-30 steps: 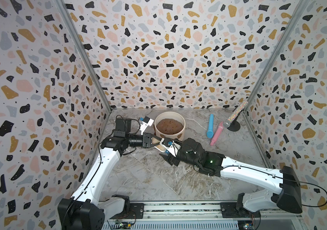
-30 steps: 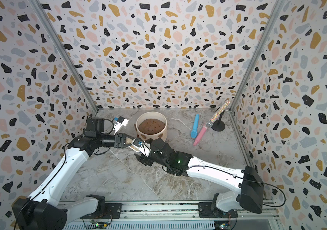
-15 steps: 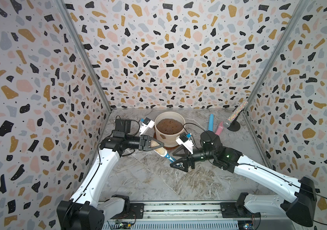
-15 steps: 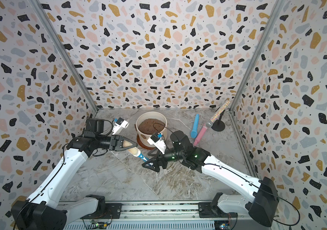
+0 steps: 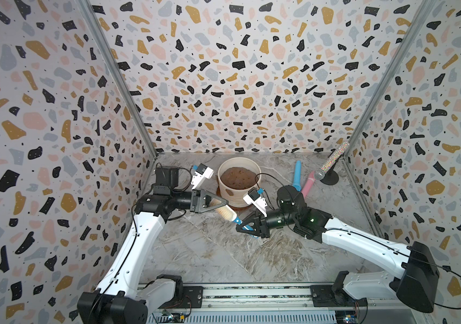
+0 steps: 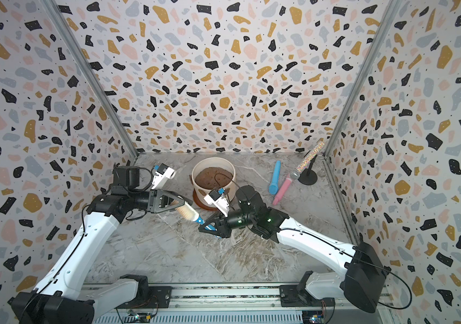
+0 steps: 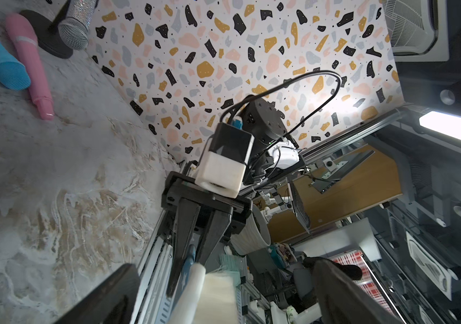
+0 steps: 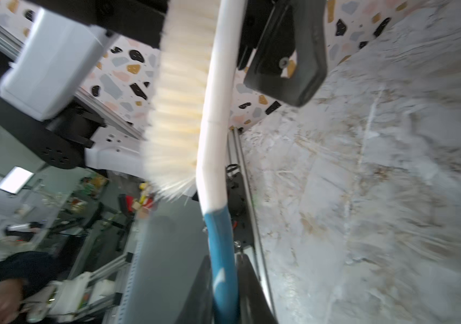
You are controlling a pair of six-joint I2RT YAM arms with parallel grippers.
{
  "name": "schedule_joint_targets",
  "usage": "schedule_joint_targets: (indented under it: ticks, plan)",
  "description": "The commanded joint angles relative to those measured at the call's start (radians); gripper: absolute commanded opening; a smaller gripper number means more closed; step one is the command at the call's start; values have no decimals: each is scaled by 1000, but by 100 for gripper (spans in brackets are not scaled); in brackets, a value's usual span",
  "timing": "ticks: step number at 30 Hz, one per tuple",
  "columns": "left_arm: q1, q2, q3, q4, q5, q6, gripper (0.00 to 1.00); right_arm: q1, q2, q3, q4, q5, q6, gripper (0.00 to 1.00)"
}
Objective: Scrub the dried mud off the ceramic pot
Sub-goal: Pick up the brush from the center of the board.
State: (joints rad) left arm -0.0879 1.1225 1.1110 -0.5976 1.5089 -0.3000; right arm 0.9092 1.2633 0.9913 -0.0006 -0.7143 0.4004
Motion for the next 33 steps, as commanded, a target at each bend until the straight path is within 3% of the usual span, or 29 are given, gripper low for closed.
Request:
schedule_joint_targets:
  ticks: [1,5,12,16,18,21,24,29,33]
  plan:
    - [38,-17,22,39,-103,-14,100,24,-48,94,-211,358,-267,0]
    - [66,-14,5,-1,-284,-10,100,114,24,191,-296,722,-404,0]
    - [66,-12,-25,64,-297,-87,100,231,110,235,-210,964,-488,0]
    - [66,-6,-56,130,-235,-151,81,266,142,249,-167,1098,-520,0]
    - [66,-7,-82,196,-192,-193,72,274,135,223,-110,1104,-520,0]
    - [66,-4,-81,205,-150,-197,70,277,118,184,-52,1108,-527,0]
    - [66,-4,-78,207,-128,-198,60,278,125,191,-52,1114,-525,0]
    - [66,10,-78,213,-132,-201,44,290,142,195,-15,1090,-496,0]
    - [66,14,-76,208,-151,-195,38,294,145,214,-36,1069,-458,0]
